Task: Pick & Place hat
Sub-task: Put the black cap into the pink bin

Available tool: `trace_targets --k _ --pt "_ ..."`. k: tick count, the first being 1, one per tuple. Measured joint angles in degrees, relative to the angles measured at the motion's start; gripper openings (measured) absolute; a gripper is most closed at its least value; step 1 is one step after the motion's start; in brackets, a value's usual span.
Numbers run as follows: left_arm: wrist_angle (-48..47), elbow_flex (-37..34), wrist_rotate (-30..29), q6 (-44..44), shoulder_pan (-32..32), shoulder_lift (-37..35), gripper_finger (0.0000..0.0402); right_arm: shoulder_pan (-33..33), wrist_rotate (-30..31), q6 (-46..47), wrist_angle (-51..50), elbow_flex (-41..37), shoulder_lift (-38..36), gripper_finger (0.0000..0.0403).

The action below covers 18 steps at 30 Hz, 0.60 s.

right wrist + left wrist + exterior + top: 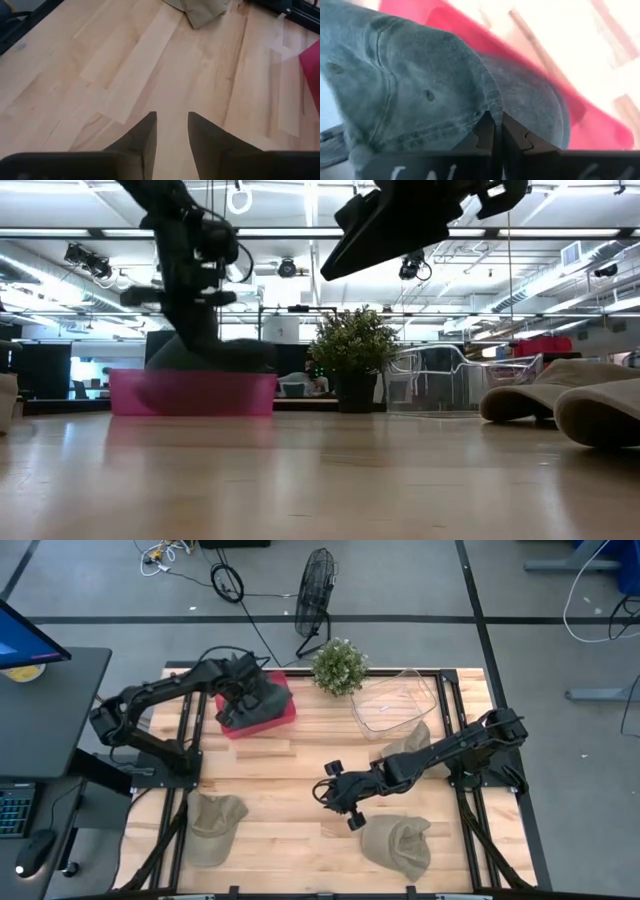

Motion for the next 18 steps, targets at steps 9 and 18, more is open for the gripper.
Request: trace_targets --k 9,18 --pt "7.57 -5.46 1.78 -18.96 -0.13 -0.20 0.0032 -0.60 0.00 0.15 0.00 0.00 0.00 0.0111" --pt "8.38 -5.59 1.85 -30.74 -1.55 0.07 0.0094 -0.60 0.00 0.15 0.17 0.00 0.00 0.0111"
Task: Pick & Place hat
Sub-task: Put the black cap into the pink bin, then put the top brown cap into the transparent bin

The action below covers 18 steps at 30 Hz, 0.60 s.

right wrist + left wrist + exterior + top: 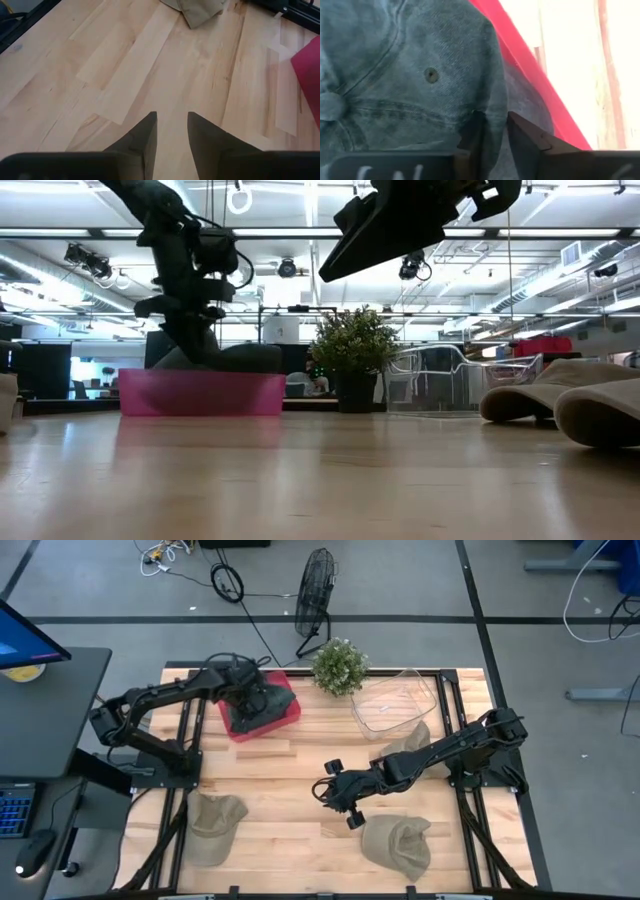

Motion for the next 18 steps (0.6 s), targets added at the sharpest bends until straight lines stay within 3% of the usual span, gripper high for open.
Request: trace_targets --k 10,18 --pt "-6.60 11.18 -4.77 -10.51 -8.26 0.09 0.0183 0.24 1.64 1.58 -4.36 -0.02 -4.18 0.0131" --pt "-10.05 21.61 -5.07 -23.36 -13.40 -0.04 0.0201 1.29 9.11 19.46 -22.40 -0.02 -14.74 0.0160"
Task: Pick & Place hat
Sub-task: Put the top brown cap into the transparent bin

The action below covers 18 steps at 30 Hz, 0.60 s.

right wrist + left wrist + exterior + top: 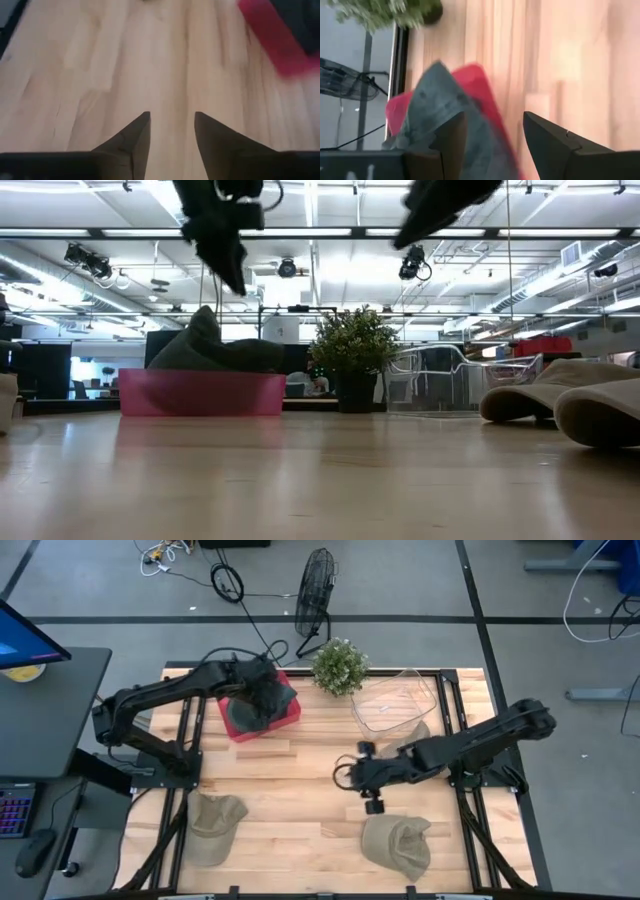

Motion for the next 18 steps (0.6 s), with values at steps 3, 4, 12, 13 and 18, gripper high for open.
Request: trace_targets --k 3,4,12,13,18 --pt "1.76 2.15 0.17 -6.22 -1.69 -0.03 0.0197 0.04 0.33 13.72 -11.52 0.02 -3.50 0.0165" --pt "3.02 2.30 0.13 -8.79 -2.18 -0.04 0.0195 0.04 0.64 18.62 -16.08 0.02 -4.32 0.0166" --pt "4.25 1.25 -0.02 -18.35 -6.23 0.00 0.0185 -0.16 6.35 44.97 -41.25 -2.74 -8.34 0.0167" --pt "4.42 1.11 -0.01 -18.48 -7.16 -0.01 0.0183 -0.24 6.61 46.30 -42.62 -3.40 -8.65 0.0167" --pt "7.45 0.97 -0.03 -20.94 -13.67 -0.02 0.0181 -2.23 6.91 48.53 -43.54 -8.12 -10.68 0.0167"
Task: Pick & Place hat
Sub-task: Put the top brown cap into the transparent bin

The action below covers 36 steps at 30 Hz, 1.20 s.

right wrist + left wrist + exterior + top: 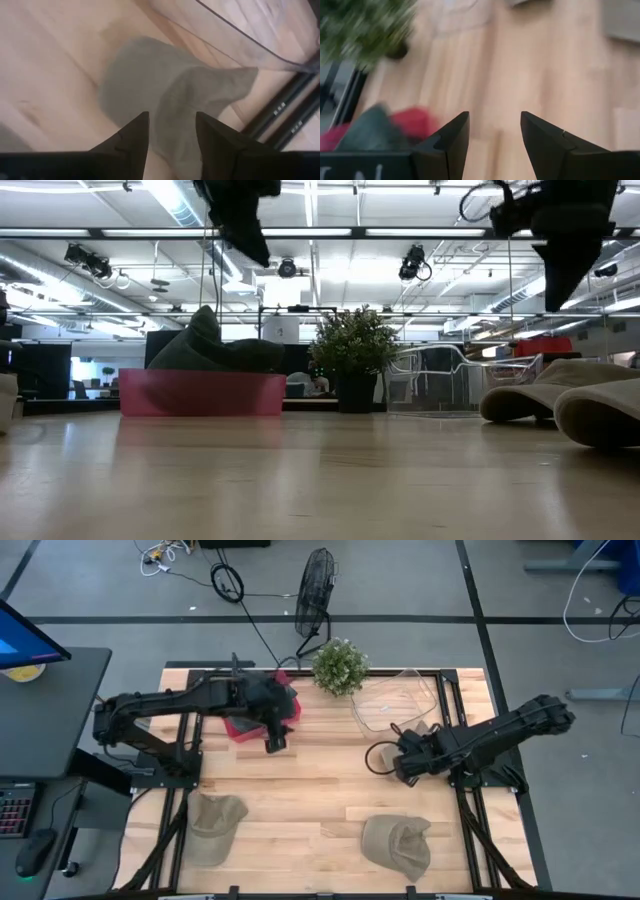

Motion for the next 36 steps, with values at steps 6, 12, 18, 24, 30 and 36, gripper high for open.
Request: trace_targets --k 6,12,18,24,30,36 --pt "8.17 0.00 0.21 2.85 -7.67 0.00 0.0181 -5.91 -0.30 -1.07 -0.11 -5.72 -3.11 0.0164" --pt "10.53 -0.42 0.15 6.01 -10.22 0.17 0.0181 -14.84 -5.39 -5.95 5.60 -12.29 -8.58 0.0160" --pt "26.09 -11.99 0.00 6.48 -7.27 0.02 0.0181 -19.05 -9.19 -8.35 15.74 -19.46 -11.54 0.0159" --pt "42.81 -23.93 -0.07 1.23 -3.87 0.00 0.0181 -20.31 -9.61 -6.94 21.72 -24.25 -11.52 0.0158" --pt "54.25 -31.20 0.08 -0.34 -3.72 -0.02 0.0181 -20.31 -10.31 -8.40 27.77 -26.13 -11.52 0.0082" --pt "54.84 -33.54 0.02 -3.01 -3.68 -0.02 0.0181 -20.17 -18.60 -11.17 27.99 -23.86 -11.52 0.0016"
